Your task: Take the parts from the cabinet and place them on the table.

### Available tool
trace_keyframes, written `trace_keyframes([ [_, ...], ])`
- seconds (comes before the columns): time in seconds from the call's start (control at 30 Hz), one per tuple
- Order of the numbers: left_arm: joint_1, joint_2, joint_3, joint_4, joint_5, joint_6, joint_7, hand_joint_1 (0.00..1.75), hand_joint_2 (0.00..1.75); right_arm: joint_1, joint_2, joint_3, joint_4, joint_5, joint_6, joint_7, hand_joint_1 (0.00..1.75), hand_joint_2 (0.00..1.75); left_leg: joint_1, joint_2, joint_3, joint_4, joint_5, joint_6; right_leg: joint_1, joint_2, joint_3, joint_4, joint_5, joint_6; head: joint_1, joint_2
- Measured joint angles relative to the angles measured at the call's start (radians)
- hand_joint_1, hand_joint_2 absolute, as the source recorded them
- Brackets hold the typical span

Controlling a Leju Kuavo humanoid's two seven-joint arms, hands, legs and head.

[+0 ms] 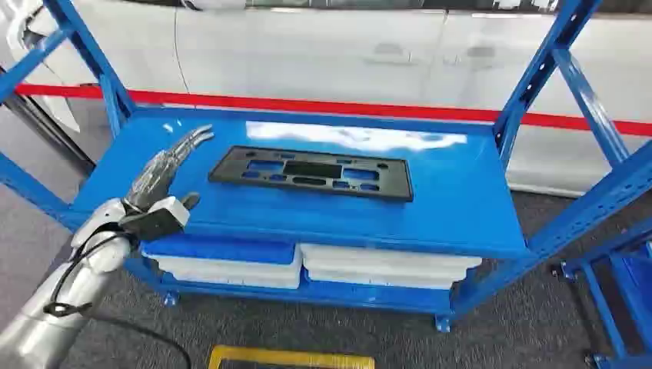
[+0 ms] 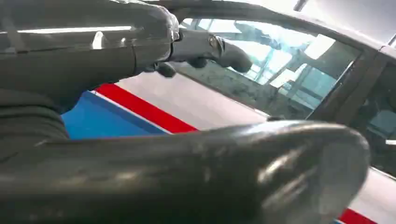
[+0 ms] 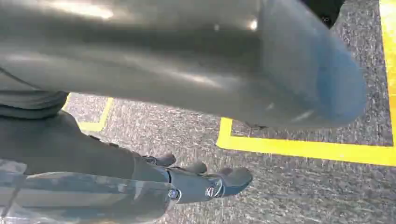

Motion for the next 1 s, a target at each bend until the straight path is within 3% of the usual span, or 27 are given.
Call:
trace_keyframes([
  [0.03,0.002,0.000,0.000,0.000,-0.001,-0.003,0.002,0.00,0.00,0.000,-0.001,0.000,0.000,0.000,0.000,0.000,0.00,0.00,0.005,-0.001,-0.001,-0.007,0.005,-0.001,0.005,-0.001,-0.002,0.003,-0.003,-0.002,0.000,0.000],
  [0.07,0.002,0.000,0.000,0.000,-0.002,-0.008,0.005,0.00,0.00,0.002,-0.001,0.000,0.000,0.000,0.000,0.000,0.00,0.00,0.002,-0.002,-0.001,-0.005,0.005,0.000,0.003,-0.001,-0.002,-0.002,0.001,-0.017,0.000,0.000],
  [0.3,0.001,0.000,-0.001,0.000,-0.004,-0.028,0.020,0.00,0.00,0.005,-0.001,0.000,0.000,0.000,0.000,0.004,0.00,0.00,-0.005,-0.004,-0.001,-0.004,0.005,0.014,-0.002,-0.003,0.005,-0.014,0.007,-0.002,0.000,0.000],
  [0.33,0.001,0.000,-0.001,0.000,-0.004,-0.028,0.020,0.00,0.00,0.005,-0.001,0.000,0.000,0.000,0.000,0.004,0.00,0.00,-0.006,-0.004,-0.002,-0.002,0.004,0.015,-0.002,-0.003,0.006,-0.016,0.008,0.000,0.000,0.000],
  [0.37,0.001,0.000,-0.001,0.000,-0.005,-0.028,0.022,0.00,0.00,0.006,-0.001,0.000,0.000,0.000,0.000,0.004,0.00,0.00,-0.012,-0.005,-0.004,0.002,0.003,0.020,-0.007,-0.003,0.007,-0.019,0.010,0.016,0.000,0.000],
  [0.4,0.001,0.000,-0.001,0.000,-0.005,-0.029,0.024,0.00,0.00,0.007,-0.001,0.000,0.000,0.000,0.000,0.004,0.00,0.00,-0.011,-0.005,-0.005,0.003,0.002,0.023,-0.008,-0.003,0.007,-0.019,0.009,0.023,0.000,0.000],
  [0.47,0.002,0.001,-0.001,-0.001,-0.006,-0.031,0.027,0.00,0.00,0.007,0.000,0.000,0.000,0.002,0.001,0.004,0.00,0.00,-0.014,-0.005,-0.005,0.003,0.001,0.027,-0.012,-0.003,0.007,-0.021,0.010,0.029,0.000,0.000],
  [0.57,0.002,0.002,-0.001,-0.006,-0.006,-0.031,0.031,0.00,0.00,0.010,0.000,0.000,0.001,0.003,0.001,0.003,0.00,0.00,-0.011,-0.004,-0.002,-0.012,0.006,0.046,-0.010,-0.003,0.006,-0.004,0.029,0.044,0.000,0.000],
  [0.63,-0.001,0.002,-0.002,-0.009,-0.006,-0.031,0.031,0.00,0.00,0.010,0.000,0.000,0.001,0.003,0.001,0.003,0.00,0.00,-0.005,0.003,0.014,-0.023,0.015,0.058,-0.011,-0.013,-0.009,0.034,-0.012,0.045,0.000,0.000],
  [0.7,0.000,0.003,-0.002,-0.009,-0.006,-0.031,0.032,0.00,0.00,0.009,0.000,0.000,0.001,0.003,0.001,0.003,0.00,0.00,-0.006,0.004,0.010,-0.023,0.014,0.060,-0.013,-0.014,-0.071,0.167,-0.093,0.043,0.000,0.000],
  [0.73,0.002,0.003,-0.002,-0.009,-0.006,-0.031,0.032,0.00,0.00,0.010,0.000,0.000,0.001,0.003,0.001,0.003,0.00,0.00,-0.007,0.004,0.008,-0.022,0.013,0.060,-0.013,-0.014,-0.105,0.236,-0.122,0.045,0.000,0.000],
  [0.77,0.005,0.002,-0.002,-0.009,-0.006,-0.032,0.033,0.00,0.00,0.011,0.000,0.000,0.001,0.003,0.001,0.003,0.00,0.00,-0.007,0.003,0.008,-0.022,0.008,0.058,-0.015,-0.015,-0.129,0.282,-0.134,0.048,0.000,0.000],
  [0.8,0.009,0.002,-0.002,-0.009,-0.006,-0.032,0.033,0.00,0.00,0.013,0.000,0.000,0.001,0.003,0.001,0.003,0.00,0.00,-0.006,0.003,0.010,-0.022,0.005,0.055,-0.017,-0.015,-0.127,0.273,-0.118,0.048,0.000,0.000],
  [0.83,0.011,0.002,-0.002,-0.009,-0.007,-0.033,0.033,0.00,0.00,0.014,-0.001,0.001,0.001,0.003,0.001,0.003,0.00,0.00,-0.005,0.003,0.015,-0.021,0.001,0.049,-0.018,-0.016,-0.104,0.225,-0.085,0.049,0.000,0.000],
  [0.9,0.012,0.002,-0.002,-0.013,-0.007,-0.033,0.034,0.00,0.00,0.016,-0.001,0.001,0.001,0.003,0.001,0.003,0.00,0.00,-0.002,0.004,0.028,-0.016,-0.011,0.039,-0.020,-0.024,-0.018,0.055,0.007,0.045,0.000,0.000],
  [0.93,0.012,0.002,-0.002,-0.015,-0.007,-0.033,0.034,0.00,0.00,0.018,-0.001,0.001,0.001,0.003,0.001,0.003,0.00,0.00,-0.002,0.007,0.031,-0.016,-0.017,0.031,-0.018,-0.029,0.006,0.009,0.001,0.042,0.000,0.000],
  [0.97,0.011,0.003,-0.002,-0.016,-0.007,-0.033,0.034,0.00,0.00,0.018,-0.001,0.001,0.001,0.003,0.001,0.003,0.00,0.00,-0.005,0.006,0.032,-0.013,-0.020,0.025,-0.008,-0.031,0.006,-0.010,-0.042,0.033,0.000,0.000],
  [1.0,0.011,0.003,-0.002,-0.019,-0.007,-0.033,0.035,0.00,0.00,0.017,-0.001,0.002,0.001,0.003,0.001,0.002,0.00,0.00,-0.006,0.007,0.031,-0.020,-0.024,0.016,-0.008,-0.030,0.009,-0.008,-0.035,0.022,0.000,0.000],
])
